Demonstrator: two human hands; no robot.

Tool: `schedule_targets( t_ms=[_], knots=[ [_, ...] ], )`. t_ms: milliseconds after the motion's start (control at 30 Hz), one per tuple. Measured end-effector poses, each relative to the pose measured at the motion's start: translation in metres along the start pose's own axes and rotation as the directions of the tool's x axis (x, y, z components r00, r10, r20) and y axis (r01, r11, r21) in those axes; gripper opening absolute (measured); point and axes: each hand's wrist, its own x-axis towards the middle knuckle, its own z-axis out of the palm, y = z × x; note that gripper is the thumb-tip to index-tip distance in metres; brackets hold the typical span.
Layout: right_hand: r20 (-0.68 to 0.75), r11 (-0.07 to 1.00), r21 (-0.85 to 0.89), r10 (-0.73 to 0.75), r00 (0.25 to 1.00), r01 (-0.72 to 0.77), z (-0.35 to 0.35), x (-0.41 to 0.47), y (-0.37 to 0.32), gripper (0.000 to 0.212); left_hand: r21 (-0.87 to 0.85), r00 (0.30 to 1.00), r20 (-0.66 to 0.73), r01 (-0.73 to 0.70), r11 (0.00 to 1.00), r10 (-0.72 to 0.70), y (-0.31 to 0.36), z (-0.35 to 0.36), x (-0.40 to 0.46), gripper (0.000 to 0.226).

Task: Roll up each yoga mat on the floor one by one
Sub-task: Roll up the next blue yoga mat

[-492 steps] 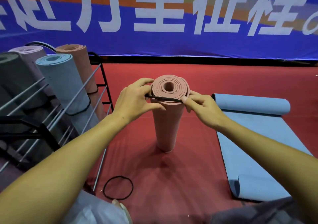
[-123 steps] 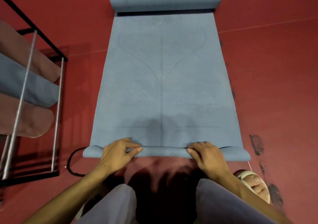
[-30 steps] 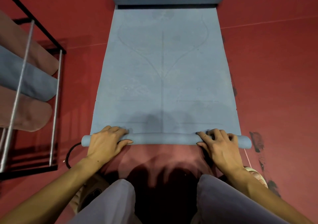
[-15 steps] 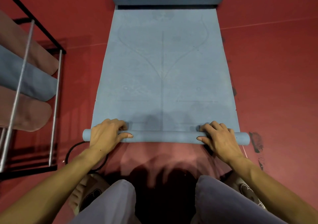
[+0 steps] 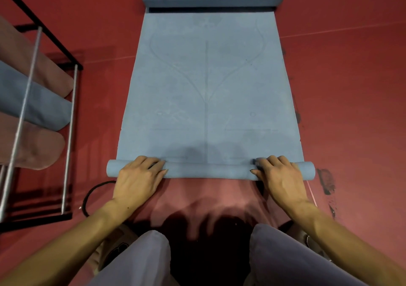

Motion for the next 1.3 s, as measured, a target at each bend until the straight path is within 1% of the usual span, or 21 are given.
schedule_targets(
  t_ms=[67, 133, 233, 300, 400, 500, 600, 700, 800, 833, 900, 933, 967, 1000, 1067, 1133, 1167, 1200, 1267, 1300],
  knots=[
    [-0.002, 1.0, 0.028, -0.011, 1.0, 0.011, -0.002, 0.002, 0.001, 0.04, -0.042, 1.0, 0.025, -0.011, 0.999, 0.013, -0.001, -0.005, 0.001, 0.042],
    [0.014, 0.999, 0.051, -0.008, 1.0, 0.007, -0.002, 0.002, 0.002, 0.042, -0.073, 0.998, 0.056, -0.035, 0.997, 0.039, -0.006, -0.006, 0.002, 0.051],
    [0.025, 0.994, 0.108, -0.013, 1.0, 0.01, 0.0, -0.002, 0.003, 0.044, -0.071, 0.99, 0.126, -0.056, 0.996, 0.064, -0.017, -0.003, 0.006, 0.06],
    [0.029, 0.993, 0.112, -0.041, 0.999, 0.037, 0.0, -0.007, 0.004, 0.049, -0.103, 0.988, 0.145, -0.045, 0.994, 0.06, -0.022, -0.001, 0.01, 0.06],
    [0.022, 0.997, 0.041, -0.066, 0.998, 0.065, 0.0, -0.009, 0.008, 0.052, -0.179, 0.99, 0.137, -0.018, 0.984, 0.043, -0.026, -0.003, 0.016, 0.058],
    [-0.029, 0.995, 0.077, -0.058, 0.998, 0.061, -0.002, -0.006, 0.009, 0.051, -0.22, 0.988, 0.152, 0.001, 0.975, 0.033, -0.03, -0.006, 0.022, 0.058],
    [-0.012, 0.994, 0.096, -0.044, 0.999, 0.045, -0.005, 0.0, 0.01, 0.05, -0.234, 0.982, 0.185, 0.014, 0.972, 0.031, -0.033, -0.01, 0.029, 0.063],
    [0.04, 0.992, 0.118, -0.037, 0.998, 0.032, -0.008, 0.004, 0.016, 0.05, -0.251, 0.963, 0.267, 0.047, 0.967, 0.022, -0.032, -0.019, 0.035, 0.072],
    [0.125, 0.989, 0.148, -0.035, 0.992, 0.016, -0.013, 0.001, 0.025, 0.049, -0.281, 0.906, 0.421, 0.092, 0.955, 0.037, -0.032, -0.023, 0.04, 0.082],
    [0.163, 0.987, 0.158, -0.038, 0.986, 0.012, -0.015, 0.0, 0.028, 0.049, -0.298, 0.882, 0.469, 0.105, 0.949, 0.05, -0.031, -0.023, 0.04, 0.08],
    [0.248, 0.981, 0.193, -0.021, 0.969, -0.028, -0.021, 0.001, 0.028, 0.042, -0.309, 0.837, 0.544, 0.141, 0.941, 0.054, -0.028, -0.022, 0.04, 0.055],
    [0.285, 0.974, 0.217, 0.003, 0.959, -0.068, -0.025, 0.003, 0.026, 0.038, -0.313, 0.83, 0.556, 0.162, 0.936, 0.042, -0.026, -0.022, 0.04, 0.042],
    [0.31, 0.964, 0.24, 0.032, 0.95, -0.111, -0.027, 0.006, 0.024, 0.034, -0.32, 0.832, 0.554, 0.188, 0.929, 0.022, -0.023, -0.022, 0.042, 0.035],
    [0.334, 0.955, 0.252, 0.063, 0.94, -0.154, -0.029, 0.011, 0.022, 0.032, -0.331, 0.836, 0.549, 0.226, 0.916, -0.008, -0.022, -0.023, 0.045, 0.032],
    [0.383, 0.943, 0.263, 0.093, 0.919, -0.205, -0.031, 0.02, 0.02, 0.027, -0.368, 0.832, 0.549, 0.33, 0.87, -0.083, -0.02, -0.022, 0.05, 0.038],
    [0.409, 0.94, 0.257, 0.104, 0.906, -0.224, -0.03, 0.024, 0.019, 0.024, -0.382, 0.813, 0.564, 0.413, 0.827, -0.145, -0.019, -0.022, 0.053, 0.046],
    [0.403, 0.946, 0.23, 0.122, 0.907, -0.23, -0.03, 0.025, 0.017, 0.023, -0.375, 0.821, 0.548, 0.411, 0.831, -0.159, -0.018, -0.022, 0.053, 0.047],
    [0.371, 0.957, 0.184, 0.145, 0.917, -0.226, -0.029, 0.025, 0.015, 0.024, -0.358, 0.846, 0.509, 0.379, 0.853, -0.162, -0.017, -0.021, 0.052, 0.047],
    [0.273, 0.978, 0.074, 0.168, 0.947, -0.195, -0.025, 0.025, 0.011, 0.028, -0.324, 0.904, 0.405, 0.279, 0.904, -0.134, -0.014, -0.021, 0.05, 0.043],
    [0.248, 0.982, 0.029, 0.171, 0.953, -0.184, -0.025, 0.025, 0.009, 0.029, -0.329, 0.923, 0.368, 0.239, 0.914, -0.109, -0.012, -0.021, 0.049, 0.038]
  ],
)
